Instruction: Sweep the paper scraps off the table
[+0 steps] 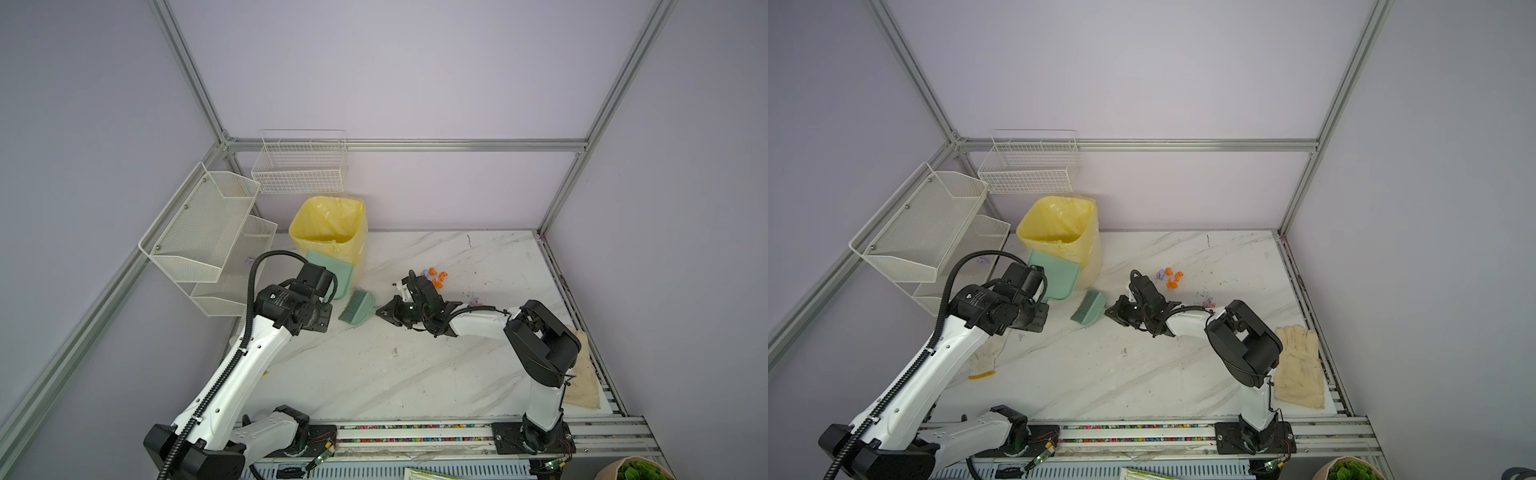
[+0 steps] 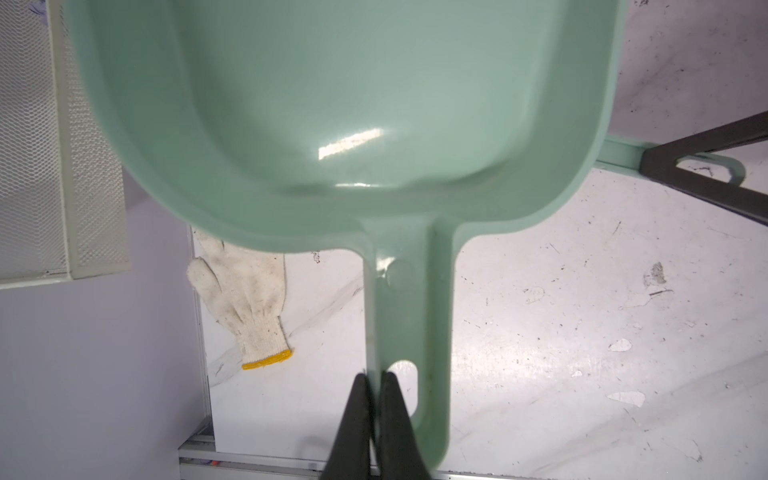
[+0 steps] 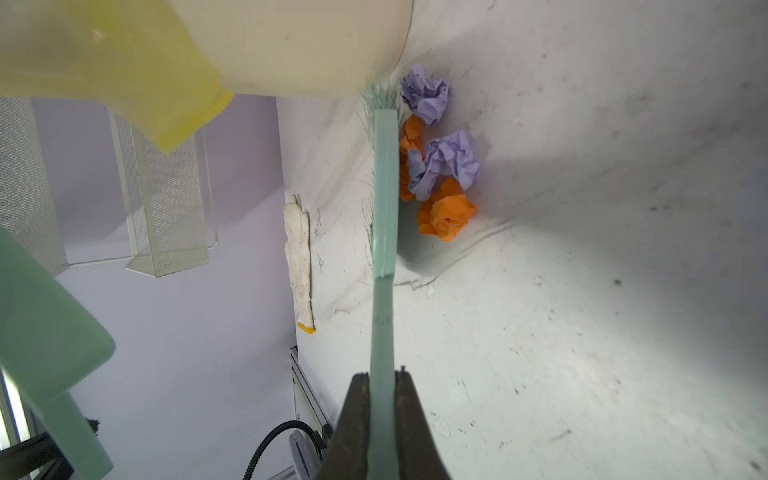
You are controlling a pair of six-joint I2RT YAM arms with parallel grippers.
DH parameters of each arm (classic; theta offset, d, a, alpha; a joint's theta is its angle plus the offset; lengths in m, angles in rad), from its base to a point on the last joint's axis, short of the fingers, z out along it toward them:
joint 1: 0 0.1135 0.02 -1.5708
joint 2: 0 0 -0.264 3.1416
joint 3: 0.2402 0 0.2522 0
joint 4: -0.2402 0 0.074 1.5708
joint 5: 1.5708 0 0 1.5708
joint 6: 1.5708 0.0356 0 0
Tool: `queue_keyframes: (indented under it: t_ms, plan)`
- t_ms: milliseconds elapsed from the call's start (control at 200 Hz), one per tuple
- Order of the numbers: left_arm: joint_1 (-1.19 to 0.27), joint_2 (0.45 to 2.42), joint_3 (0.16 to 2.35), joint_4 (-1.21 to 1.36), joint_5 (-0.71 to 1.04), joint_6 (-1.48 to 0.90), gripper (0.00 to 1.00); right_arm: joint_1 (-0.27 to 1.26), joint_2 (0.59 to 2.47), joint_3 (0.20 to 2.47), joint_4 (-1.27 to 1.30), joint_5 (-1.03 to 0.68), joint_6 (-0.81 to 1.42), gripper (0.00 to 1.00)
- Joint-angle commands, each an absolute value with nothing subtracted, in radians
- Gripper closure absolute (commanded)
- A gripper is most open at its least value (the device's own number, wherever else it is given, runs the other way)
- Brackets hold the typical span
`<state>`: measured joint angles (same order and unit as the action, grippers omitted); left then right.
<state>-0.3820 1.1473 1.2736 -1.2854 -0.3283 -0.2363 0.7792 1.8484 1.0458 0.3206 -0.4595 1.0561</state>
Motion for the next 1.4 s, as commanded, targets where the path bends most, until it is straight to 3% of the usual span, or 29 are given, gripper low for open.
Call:
queue_keyframes:
  t_ms: [0,315,630,1095,1395]
  plan:
    - [-0.383,1.134,1.237,-1.250,-0.270,-0.269,1.00,0.771,1.764,0.988,0.317,-0.438,1.074,1.00]
    - [-0.393,1.120,1.169,-1.207,-0.152,-0.299,1.00,0.687,1.468,0.761,0.284,-0.418,1.090,1.00]
    - [-0.394,1.184,1.138,-1.168,-0.080,-0.366,1.00,0.616,1.378,0.879,0.134,-0.464,0.966,1.00]
    - [-0.393,1.225,1.196,-1.201,-0.142,-0.369,1.00,0.610,1.752,1.042,0.336,-0.565,0.955,1.00]
    - [-0.393,1.252,1.198,-1.193,-0.165,-0.349,1.00,0.610,1.778,1.022,0.354,-0.549,0.966,1.00]
